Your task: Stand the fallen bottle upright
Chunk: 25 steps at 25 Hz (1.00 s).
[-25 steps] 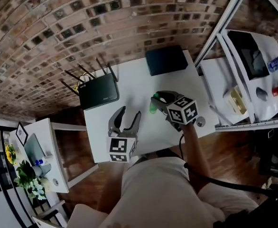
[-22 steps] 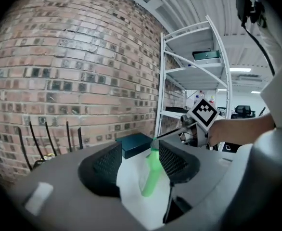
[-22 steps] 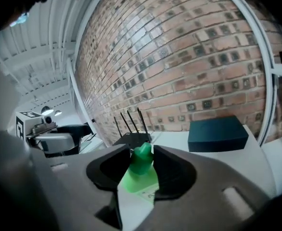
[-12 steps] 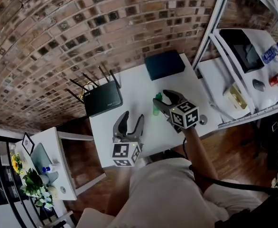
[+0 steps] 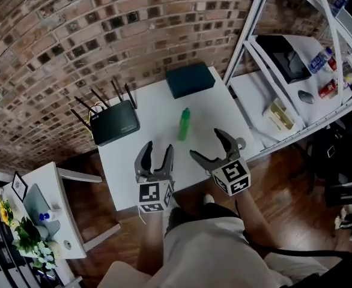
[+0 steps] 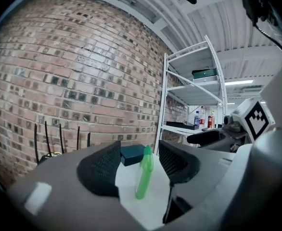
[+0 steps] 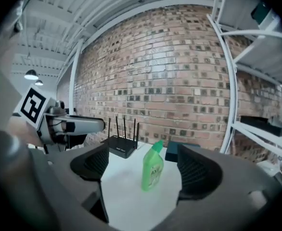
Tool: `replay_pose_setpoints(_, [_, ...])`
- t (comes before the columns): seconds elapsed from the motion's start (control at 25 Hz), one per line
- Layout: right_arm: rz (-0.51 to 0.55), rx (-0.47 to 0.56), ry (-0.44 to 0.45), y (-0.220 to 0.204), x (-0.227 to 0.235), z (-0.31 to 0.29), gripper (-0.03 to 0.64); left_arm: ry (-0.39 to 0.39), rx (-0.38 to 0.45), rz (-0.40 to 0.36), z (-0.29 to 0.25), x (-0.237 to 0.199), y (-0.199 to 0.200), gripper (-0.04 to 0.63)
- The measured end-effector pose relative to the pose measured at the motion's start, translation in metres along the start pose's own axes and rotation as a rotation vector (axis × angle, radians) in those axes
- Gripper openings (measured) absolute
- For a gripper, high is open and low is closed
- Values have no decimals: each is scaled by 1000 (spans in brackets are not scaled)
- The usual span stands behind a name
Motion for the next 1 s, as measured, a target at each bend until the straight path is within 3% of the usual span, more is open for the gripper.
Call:
replay_pose_setpoints(0.2, [-104, 154, -57, -2, 6, 62, 420, 52, 125, -68, 37, 59, 15, 232])
replay_pose_setpoints(0.32, [-50, 191, -84, -16, 1, 110, 420, 70, 173, -114, 62, 105, 12, 251])
replay_pose_setpoints(0.4, [-34, 198, -66, -34, 3, 144, 419, 112, 175, -124, 74, 134, 6, 252])
replay_pose_setpoints(0.6, [-187, 104, 20, -103, 16, 216, 413, 223, 99, -136, 132, 200, -20, 253])
replay_pose_setpoints(0.8, [-65, 167, 29, -63, 9, 256, 367, 269, 79, -169, 167, 244, -15, 253])
replay_pose_setpoints(1.0, [84, 210, -10, -22, -12, 275, 359, 266, 96, -160, 179, 249, 2, 253])
Point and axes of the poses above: the fingertips, and each gripper's own axes: z backward along the fingers, x to its right, y out of its top, the point moved 6 cm from there along z, backward along the fingers
